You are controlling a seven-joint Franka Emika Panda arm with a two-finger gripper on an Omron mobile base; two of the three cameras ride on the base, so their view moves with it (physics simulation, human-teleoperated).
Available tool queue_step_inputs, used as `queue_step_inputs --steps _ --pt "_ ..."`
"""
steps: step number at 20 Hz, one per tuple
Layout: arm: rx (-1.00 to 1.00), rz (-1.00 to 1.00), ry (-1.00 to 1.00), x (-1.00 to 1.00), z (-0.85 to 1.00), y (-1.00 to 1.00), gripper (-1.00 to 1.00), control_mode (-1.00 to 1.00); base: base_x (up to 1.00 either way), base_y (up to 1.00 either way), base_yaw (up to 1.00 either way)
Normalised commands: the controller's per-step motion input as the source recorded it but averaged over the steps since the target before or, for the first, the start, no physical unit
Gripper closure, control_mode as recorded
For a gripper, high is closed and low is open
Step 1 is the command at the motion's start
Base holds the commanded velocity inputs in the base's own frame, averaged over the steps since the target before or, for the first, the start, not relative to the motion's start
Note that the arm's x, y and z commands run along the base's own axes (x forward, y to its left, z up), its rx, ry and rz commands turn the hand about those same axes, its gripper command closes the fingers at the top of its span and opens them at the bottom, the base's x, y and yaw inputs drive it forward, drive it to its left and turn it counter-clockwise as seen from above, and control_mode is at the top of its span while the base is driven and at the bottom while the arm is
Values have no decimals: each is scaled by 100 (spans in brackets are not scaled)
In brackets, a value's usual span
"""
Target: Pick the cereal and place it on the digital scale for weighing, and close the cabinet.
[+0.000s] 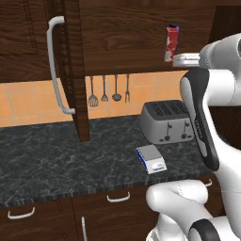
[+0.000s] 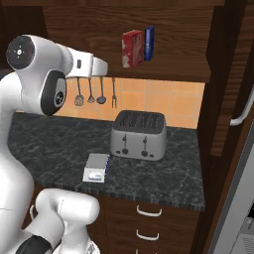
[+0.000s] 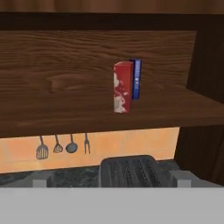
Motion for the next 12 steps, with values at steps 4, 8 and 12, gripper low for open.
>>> queue_step_inputs --steps 4,8,12 --pt "0 0 -13 39 30 -4 -100 -100 0 0 0" --pt "0 -1 -14 17 21 -9 -100 -100 0 0 0" --pt "0 -7 -1 9 -3 -9 -100 -100 0 0 0"
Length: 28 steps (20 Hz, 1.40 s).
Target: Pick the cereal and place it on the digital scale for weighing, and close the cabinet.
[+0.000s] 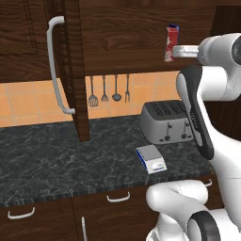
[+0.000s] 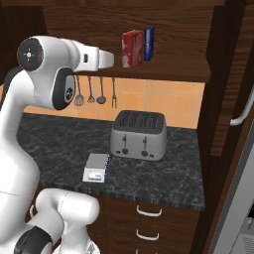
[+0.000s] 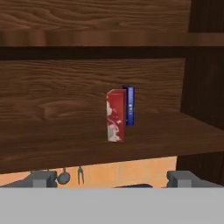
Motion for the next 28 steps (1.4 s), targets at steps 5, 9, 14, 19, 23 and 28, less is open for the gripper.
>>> queue_step_inputs --steps 5,9,14,19,23,28 --pt "0 -1 -1 44 -9 -1 -100 -100 0 0 0" --pt "0 0 0 56 0 -3 -100 -100 0 0 0" --pt "0 0 0 46 0 -10 -100 -100 0 0 0" --pt "0 0 0 43 0 -13 -100 -100 0 0 0" --pt "0 0 0 48 0 -4 -100 -100 0 0 0" --pt "0 0 0 49 0 -1 -100 -100 0 0 0"
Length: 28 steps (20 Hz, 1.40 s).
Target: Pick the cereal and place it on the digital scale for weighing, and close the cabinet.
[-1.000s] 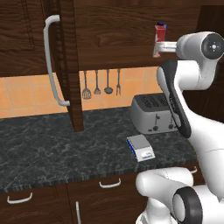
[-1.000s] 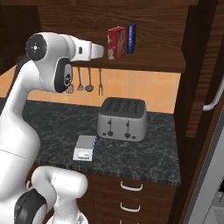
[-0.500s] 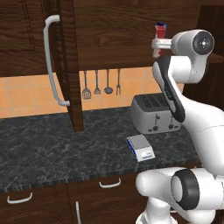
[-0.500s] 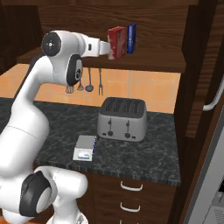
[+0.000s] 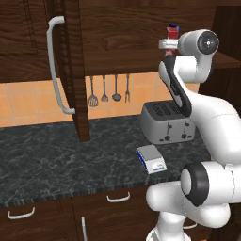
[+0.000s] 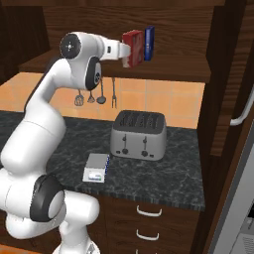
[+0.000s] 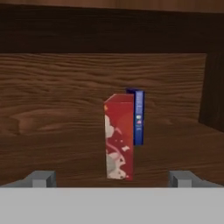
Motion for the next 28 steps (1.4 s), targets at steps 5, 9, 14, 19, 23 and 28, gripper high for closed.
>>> queue_step_inputs --steps 5,9,14,19,23,28 --pt "0 0 0 51 0 -15 -100 -100 0 0 0" --pt "0 0 0 59 0 -13 -100 -100 0 0 0" --pt "0 0 0 39 0 -10 -100 -100 0 0 0" --pt "0 0 0 38 0 -14 -100 -100 0 0 0" --pt "0 0 0 47 0 -3 -100 -100 0 0 0" --pt "0 0 0 41 0 -5 -100 -100 0 0 0"
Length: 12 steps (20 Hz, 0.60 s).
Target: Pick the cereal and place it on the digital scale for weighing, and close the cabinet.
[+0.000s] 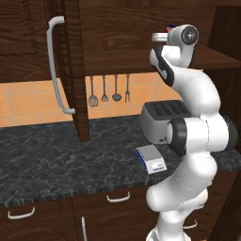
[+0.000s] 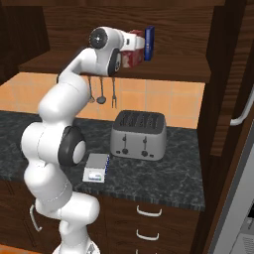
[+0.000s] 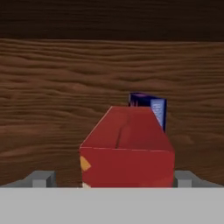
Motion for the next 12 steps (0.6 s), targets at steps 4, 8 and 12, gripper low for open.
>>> queue_step_inputs --steps 4,8,12 --pt "0 0 0 34 0 -8 100 -100 0 0 0" --pt "0 0 0 24 0 -7 100 -100 0 0 0" --pt "0 0 0 3 0 -7 100 -100 0 0 0"
